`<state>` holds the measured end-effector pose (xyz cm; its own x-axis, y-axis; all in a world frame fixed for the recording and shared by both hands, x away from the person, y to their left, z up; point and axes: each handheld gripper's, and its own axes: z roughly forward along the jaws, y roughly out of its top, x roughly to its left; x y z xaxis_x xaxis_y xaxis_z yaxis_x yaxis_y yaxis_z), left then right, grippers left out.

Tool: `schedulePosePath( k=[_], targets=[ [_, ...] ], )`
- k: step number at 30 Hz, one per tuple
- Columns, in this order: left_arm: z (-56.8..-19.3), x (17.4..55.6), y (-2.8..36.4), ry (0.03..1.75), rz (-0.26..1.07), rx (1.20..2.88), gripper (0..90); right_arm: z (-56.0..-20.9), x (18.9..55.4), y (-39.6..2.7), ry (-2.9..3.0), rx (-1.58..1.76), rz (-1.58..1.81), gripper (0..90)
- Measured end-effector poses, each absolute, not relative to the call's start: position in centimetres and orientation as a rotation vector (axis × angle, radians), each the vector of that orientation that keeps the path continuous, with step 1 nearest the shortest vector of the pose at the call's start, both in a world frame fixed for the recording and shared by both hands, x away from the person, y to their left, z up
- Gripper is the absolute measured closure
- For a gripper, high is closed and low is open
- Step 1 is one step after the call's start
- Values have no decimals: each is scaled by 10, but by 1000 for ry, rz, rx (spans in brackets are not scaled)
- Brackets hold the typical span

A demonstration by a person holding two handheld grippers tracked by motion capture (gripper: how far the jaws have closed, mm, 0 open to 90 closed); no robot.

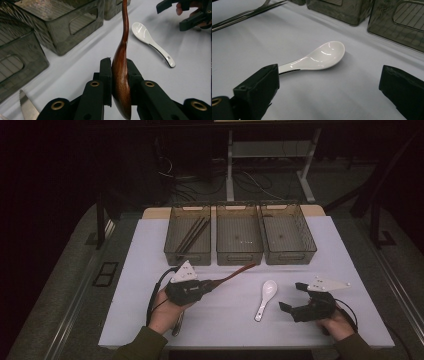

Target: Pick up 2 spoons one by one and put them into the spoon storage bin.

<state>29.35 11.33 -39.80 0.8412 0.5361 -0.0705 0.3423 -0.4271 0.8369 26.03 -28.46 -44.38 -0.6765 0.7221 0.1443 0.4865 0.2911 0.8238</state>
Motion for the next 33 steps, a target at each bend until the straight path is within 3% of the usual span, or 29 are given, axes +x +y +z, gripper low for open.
schedulePosePath(
  k=[15, 33],
  targets=[
    [-393, 325, 108, 688, 242, 1986, 788, -444, 261, -284, 2301, 1114, 1325, 26],
    [-383, 367, 81, 737, 327, 1967, 787, -444, 261, -285, 2297, 1123, 1327, 26]
  ],
)
